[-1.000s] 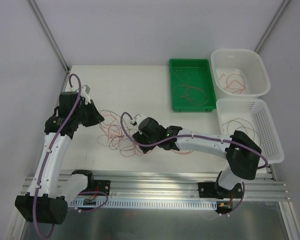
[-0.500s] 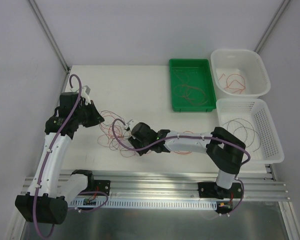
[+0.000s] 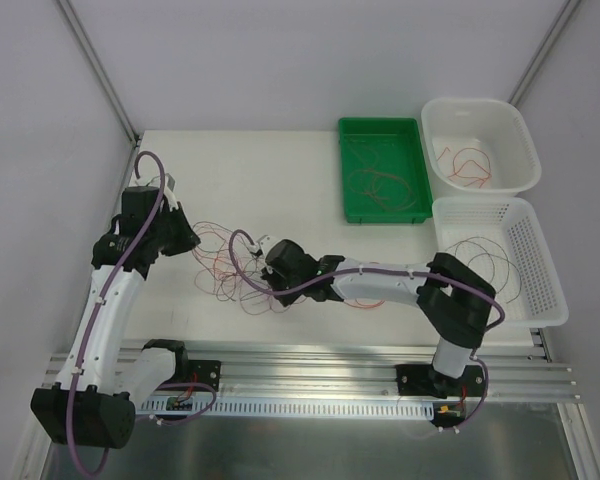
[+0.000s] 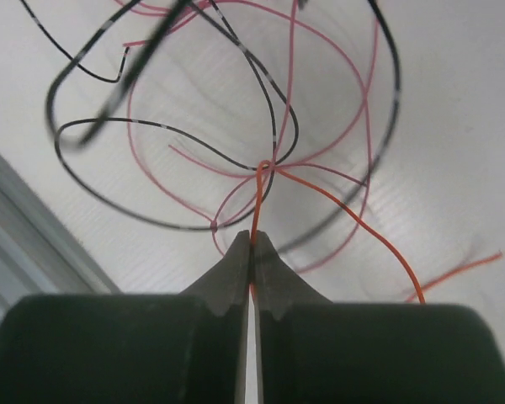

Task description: Untangle the cables

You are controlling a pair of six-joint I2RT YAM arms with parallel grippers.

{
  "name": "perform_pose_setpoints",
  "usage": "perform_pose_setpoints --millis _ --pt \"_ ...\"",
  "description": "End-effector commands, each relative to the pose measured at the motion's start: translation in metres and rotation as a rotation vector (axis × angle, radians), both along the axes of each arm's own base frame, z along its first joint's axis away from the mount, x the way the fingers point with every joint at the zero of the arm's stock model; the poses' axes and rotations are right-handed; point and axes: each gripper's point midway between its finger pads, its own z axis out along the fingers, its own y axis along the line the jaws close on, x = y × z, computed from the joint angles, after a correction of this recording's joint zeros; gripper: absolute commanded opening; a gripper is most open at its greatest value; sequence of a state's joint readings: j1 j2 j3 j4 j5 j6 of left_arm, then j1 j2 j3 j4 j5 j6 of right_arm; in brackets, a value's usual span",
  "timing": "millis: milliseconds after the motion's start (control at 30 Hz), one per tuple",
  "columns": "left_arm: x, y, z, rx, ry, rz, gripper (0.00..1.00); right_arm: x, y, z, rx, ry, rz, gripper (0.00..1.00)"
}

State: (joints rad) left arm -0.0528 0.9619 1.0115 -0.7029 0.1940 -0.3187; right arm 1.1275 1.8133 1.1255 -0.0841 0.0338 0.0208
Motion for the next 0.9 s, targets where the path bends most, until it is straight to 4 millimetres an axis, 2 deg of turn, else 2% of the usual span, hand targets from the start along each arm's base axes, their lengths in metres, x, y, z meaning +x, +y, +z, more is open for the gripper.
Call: perform_pose_setpoints --millis 0,33,67,133,167,267,300,367,400,467,500,567,667,733,833,867 --pt "0.004 0.031 -0.019 0.121 0.029 0.146 0.0 0.001 -0.012 0.067 0.063 -0.087 0.015 0.01" --pt "0.008 0.043 -0.021 0.167 0.025 0.192 0.0 0.005 -0.021 0.078 0.054 -0.122 -0.002 0.01" --pt "0.008 0.046 -0.029 0.183 0.046 0.204 0.0 0.004 -0.035 0.098 0.046 -0.159 0.008 0.01" --pt "0.011 0.056 -0.035 0.229 0.063 0.242 0.0 0.009 -0.054 0.12 0.035 -0.219 -0.014 0.01" --pt "0.013 0.06 -0.041 0.248 0.085 0.249 0.0 0.009 -0.071 0.141 0.043 -0.257 -0.019 0.01" --pt "0.014 0.067 -0.047 0.281 0.111 0.268 0.0 0.015 -0.106 0.17 0.034 -0.331 -0.068 0.01" --pt "0.015 0.069 -0.048 0.284 0.114 0.273 0.0 0.017 -0.122 0.193 0.067 -0.381 -0.101 0.01" --pt "0.014 0.074 -0.052 0.303 0.126 0.287 0.0 0.02 -0.145 0.215 0.102 -0.426 -0.153 0.01" --pt "0.013 0.076 -0.055 0.315 0.135 0.29 0.0 0.017 -0.162 0.238 0.168 -0.466 -0.18 0.01" --pt "0.012 0.08 -0.062 0.338 0.157 0.287 0.0 0.018 -0.179 0.259 0.242 -0.507 -0.222 0.01" --pt "0.011 0.081 -0.065 0.345 0.171 0.284 0.0 0.012 -0.193 0.277 0.314 -0.541 -0.239 0.01" --pt "0.01 0.081 -0.07 0.353 0.189 0.278 0.0 0.013 -0.209 0.293 0.374 -0.584 -0.288 0.01" --pt "0.01 0.082 -0.07 0.355 0.187 0.278 0.0 0.014 -0.234 0.302 0.408 -0.636 -0.362 0.01" --pt "0.01 0.081 -0.069 0.352 0.184 0.274 0.0 0.016 -0.243 0.295 0.387 -0.643 -0.392 0.01" --pt "0.011 0.069 -0.072 0.302 0.188 0.229 0.0 0.026 -0.243 0.264 0.307 -0.573 -0.42 0.01" --pt "0.011 0.065 -0.073 0.286 0.191 0.21 0.01 0.031 -0.236 0.239 0.263 -0.512 -0.427 0.01"
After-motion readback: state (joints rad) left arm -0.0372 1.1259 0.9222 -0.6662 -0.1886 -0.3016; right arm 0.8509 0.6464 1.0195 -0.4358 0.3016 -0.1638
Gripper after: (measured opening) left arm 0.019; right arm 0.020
